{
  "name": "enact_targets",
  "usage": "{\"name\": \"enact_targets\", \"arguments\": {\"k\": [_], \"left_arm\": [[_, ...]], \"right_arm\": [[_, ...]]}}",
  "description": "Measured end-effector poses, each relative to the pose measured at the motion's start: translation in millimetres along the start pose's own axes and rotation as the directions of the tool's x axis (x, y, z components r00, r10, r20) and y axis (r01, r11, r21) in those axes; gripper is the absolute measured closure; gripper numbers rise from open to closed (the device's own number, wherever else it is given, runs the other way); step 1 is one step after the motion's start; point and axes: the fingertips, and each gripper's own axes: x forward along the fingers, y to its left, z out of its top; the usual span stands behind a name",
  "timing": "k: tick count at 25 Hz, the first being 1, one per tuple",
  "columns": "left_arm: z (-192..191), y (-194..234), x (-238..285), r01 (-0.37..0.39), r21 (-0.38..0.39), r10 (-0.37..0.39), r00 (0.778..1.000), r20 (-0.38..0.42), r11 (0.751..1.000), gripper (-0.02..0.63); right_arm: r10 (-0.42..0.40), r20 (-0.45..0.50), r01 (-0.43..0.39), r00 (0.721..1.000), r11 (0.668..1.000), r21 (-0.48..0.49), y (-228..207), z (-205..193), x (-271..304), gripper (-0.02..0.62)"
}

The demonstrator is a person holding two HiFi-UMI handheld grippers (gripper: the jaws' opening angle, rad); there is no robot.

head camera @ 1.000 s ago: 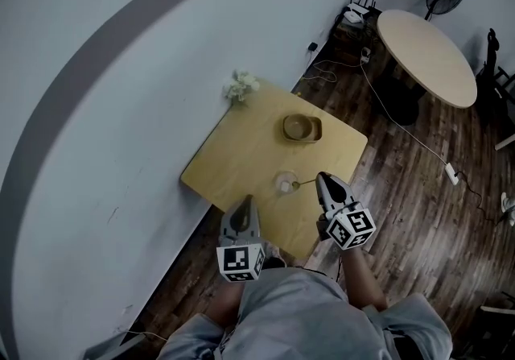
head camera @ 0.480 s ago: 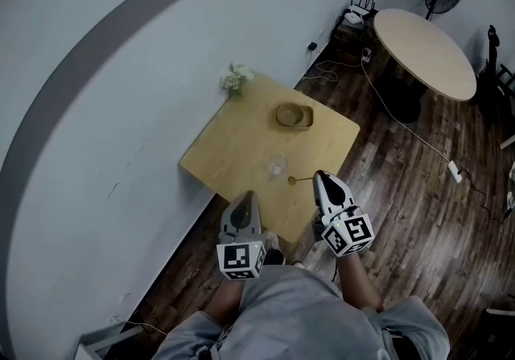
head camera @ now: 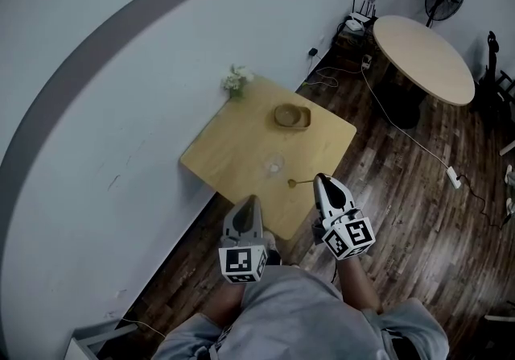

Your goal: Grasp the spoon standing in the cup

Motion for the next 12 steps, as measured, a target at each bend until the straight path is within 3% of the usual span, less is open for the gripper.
{"name": "enact_targets", "arguments": {"k": [12], "left_arm": [[2.4,8.5,7.8,-0.001,0.010,0.001,1.000,0.009,1.000,0.604]], "right_arm": [[-0.003,0.016,0.003,1.000,1.000,-0.012,0.7,6.4,-0.5,0.595]]}}
